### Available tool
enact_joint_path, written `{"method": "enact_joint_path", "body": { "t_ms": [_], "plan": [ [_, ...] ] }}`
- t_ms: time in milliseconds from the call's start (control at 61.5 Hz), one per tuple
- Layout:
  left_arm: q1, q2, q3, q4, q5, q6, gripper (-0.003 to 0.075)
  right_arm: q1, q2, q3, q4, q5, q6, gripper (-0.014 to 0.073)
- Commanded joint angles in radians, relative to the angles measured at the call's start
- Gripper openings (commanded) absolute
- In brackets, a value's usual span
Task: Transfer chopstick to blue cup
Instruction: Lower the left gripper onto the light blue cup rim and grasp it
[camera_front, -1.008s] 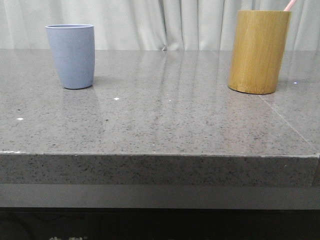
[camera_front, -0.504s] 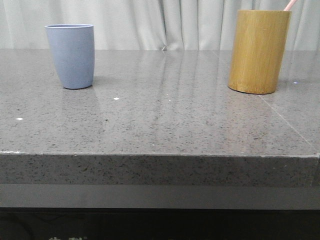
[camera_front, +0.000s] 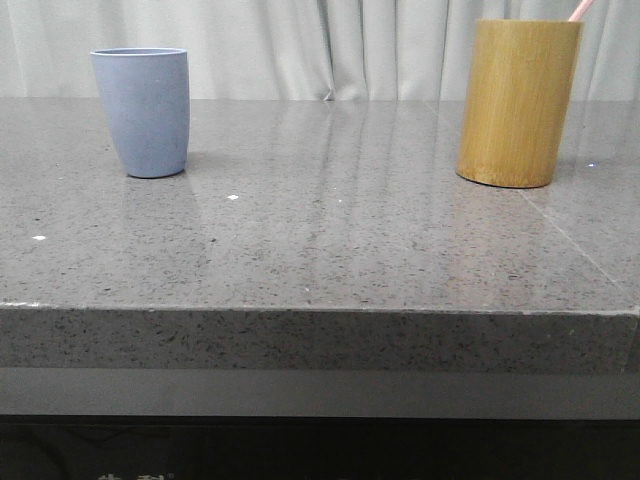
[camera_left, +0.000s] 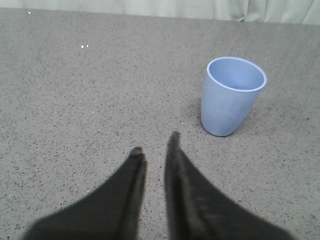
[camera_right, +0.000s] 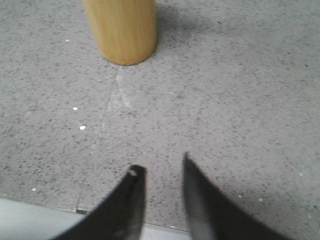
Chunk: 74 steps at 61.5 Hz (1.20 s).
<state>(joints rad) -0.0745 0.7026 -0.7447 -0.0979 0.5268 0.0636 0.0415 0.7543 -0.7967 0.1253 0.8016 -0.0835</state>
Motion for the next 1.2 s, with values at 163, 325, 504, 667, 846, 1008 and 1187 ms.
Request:
{"method": "enact_joint_path", "body": {
  "t_ms": [163,325,504,667,846,1008,1187],
  "plan": [
    [-0.032,0.143,-0.146,-0.006,-0.047,0.008,0.0545,0.004,0.001,-0.034,0.055,-0.048,-0.047,0.0571],
    [-0.108,0.294,-0.292,0.011,-0.002,0.007,0.0512,0.004,0.001,-0.034,0.055,-0.042,-0.052,0.0571],
    [-0.152,0.466,-0.456,0.019,0.089,0.007,0.0472,0.004,0.001,-0.034,0.056,-0.041,-0.053,0.0571],
    [-0.154,0.65,-0.65,0.019,0.211,0.007,0.0459,0.004,0.001,-0.034,0.056,-0.041,-0.053,0.0571],
    [-0.154,0.816,-0.845,0.019,0.346,0.007,0.0459,0.004,0.001,-0.034,0.056,-0.041,-0.053,0.0571],
    [-0.154,0.952,-1.006,0.019,0.465,0.007,0.0459,0.004,0.001,-0.034,0.056,-0.041,-0.053,0.0571],
    [-0.154,1.074,-1.142,0.019,0.584,0.007,0.0459,0.004,0.001,-0.034,0.056,-0.041,-0.053,0.0571]
  ]
}}
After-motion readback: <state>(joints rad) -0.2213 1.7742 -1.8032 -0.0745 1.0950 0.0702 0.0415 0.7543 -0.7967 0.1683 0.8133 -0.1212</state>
